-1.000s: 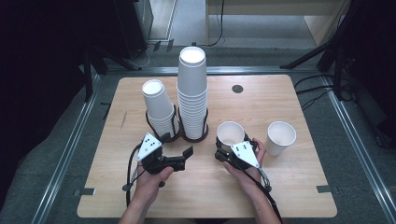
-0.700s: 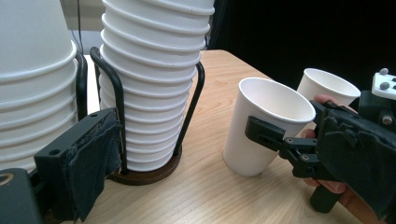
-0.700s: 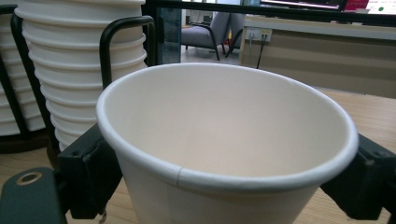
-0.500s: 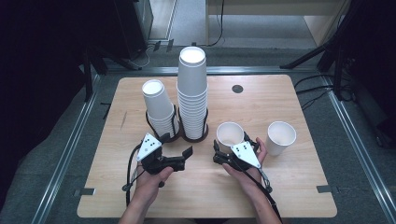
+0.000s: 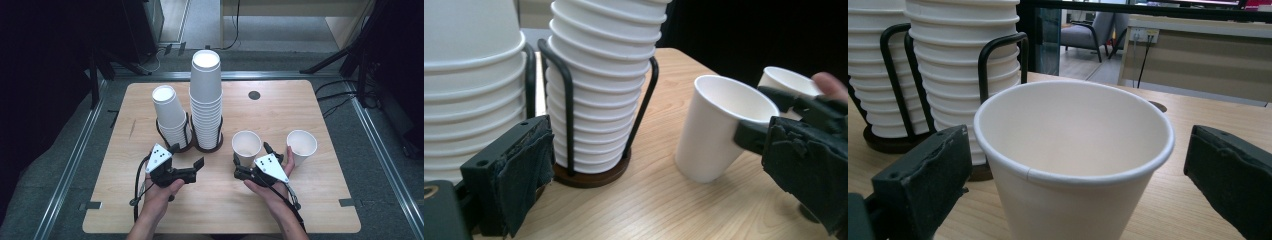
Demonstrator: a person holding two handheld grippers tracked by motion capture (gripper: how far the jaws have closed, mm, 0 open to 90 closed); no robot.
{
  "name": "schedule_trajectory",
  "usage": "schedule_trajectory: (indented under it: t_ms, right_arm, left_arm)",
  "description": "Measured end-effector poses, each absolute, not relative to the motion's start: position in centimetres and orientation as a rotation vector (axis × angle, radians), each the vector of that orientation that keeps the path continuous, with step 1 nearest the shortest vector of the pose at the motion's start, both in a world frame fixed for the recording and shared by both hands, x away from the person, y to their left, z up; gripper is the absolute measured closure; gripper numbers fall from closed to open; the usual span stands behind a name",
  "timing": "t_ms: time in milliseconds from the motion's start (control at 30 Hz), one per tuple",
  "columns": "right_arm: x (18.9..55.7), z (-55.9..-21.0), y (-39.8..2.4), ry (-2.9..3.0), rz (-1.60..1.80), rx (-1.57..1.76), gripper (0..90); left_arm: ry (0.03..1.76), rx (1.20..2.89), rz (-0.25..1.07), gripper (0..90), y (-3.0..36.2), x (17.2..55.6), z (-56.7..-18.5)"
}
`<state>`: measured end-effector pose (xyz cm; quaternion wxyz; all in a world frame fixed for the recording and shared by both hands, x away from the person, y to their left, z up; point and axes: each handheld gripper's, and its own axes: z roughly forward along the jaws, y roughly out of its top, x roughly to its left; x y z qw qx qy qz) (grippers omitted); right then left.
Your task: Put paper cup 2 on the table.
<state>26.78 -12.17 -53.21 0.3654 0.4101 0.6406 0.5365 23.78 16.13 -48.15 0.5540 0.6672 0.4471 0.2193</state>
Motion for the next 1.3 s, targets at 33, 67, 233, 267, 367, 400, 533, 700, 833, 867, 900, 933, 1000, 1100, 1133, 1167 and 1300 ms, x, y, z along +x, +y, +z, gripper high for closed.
schedule_trajectory:
  t_ms: [33,67,233,267,367,400,533,700,833,867,900,933,1000,1100,1133,1167,1300]
  right_arm:
    - [26.7,-53.1,-12.3,1.650,1.379,1.048,0.0]
    - [26.6,-53.1,-12.5,1.654,1.379,1.045,0.0]
    - [26.0,-52.6,-13.4,1.670,1.382,1.016,0.0]
    - [25.9,-52.6,-13.6,1.669,1.382,1.015,0.0]
    - [25.4,-52.3,-14.1,1.673,1.389,1.002,0.0]
    - [25.2,-52.2,-14.3,1.673,1.389,0.996,0.0]
    - [24.3,-51.9,-14.8,1.673,1.393,0.970,0.0]
    - [23.6,-51.6,-15.6,1.663,1.396,0.956,0.0]
    - [23.3,-51.4,-16.3,1.655,1.388,0.945,0.0]
    - [23.2,-51.4,-16.6,1.650,1.385,0.947,0.0]
    - [23.1,-51.4,-16.8,1.643,1.381,0.949,0.0]
    - [23.1,-51.3,-17.1,1.639,1.380,0.952,0.0]
    - [22.9,-51.3,-17.7,1.631,1.375,0.959,0.0]
    - [22.8,-51.5,-18.6,1.621,1.360,0.966,0.0]
    - [22.7,-51.5,-18.9,1.614,1.352,0.967,0.0]
    - [22.6,-51.6,-19.2,1.613,1.349,0.974,0.0]
    - [22.4,-51.7,-20.5,1.591,1.331,0.987,0.0]
  left_arm:
    - [1.062,1.580,0.525,0.7,16.2,23.7,-48.2]
    - [1.067,1.580,0.533,0.7,16.3,23.7,-48.3]
    - [1.100,1.570,0.577,0.7,17.2,23.2,-48.9]
    - [1.110,1.564,0.585,0.6,17.5,23.1,-49.0]
    - [1.130,1.560,0.612,0.7,18.3,22.7,-49.5]
    - [1.137,1.557,0.619,0.7,18.6,22.5,-49.7]
    - [1.174,1.550,0.648,0.7,19.9,21.7,-50.7]
    - [1.237,1.528,0.669,0.7,21.8,20.8,-51.4]
    - [1.270,1.523,0.686,0.7,23.1,20.1,-52.0]
    - [1.279,1.522,0.689,0.7,23.5,19.9,-52.1]
    - [1.290,1.523,0.693,0.7,23.8,19.7,-52.3]
    - [1.298,1.518,0.695,0.7,24.2,19.6,-52.4]
    - [1.317,1.511,0.705,0.7,24.8,19.3,-52.6]
    - [1.336,1.512,0.719,0.7,25.6,18.9,-52.9]
    - [1.343,1.513,0.726,0.7,25.8,18.8,-53.0]
    - [1.350,1.514,0.727,0.7,26.0,18.7,-53.1]
    - [1.369,1.525,0.742,0.6,26.8,18.2,-53.4]
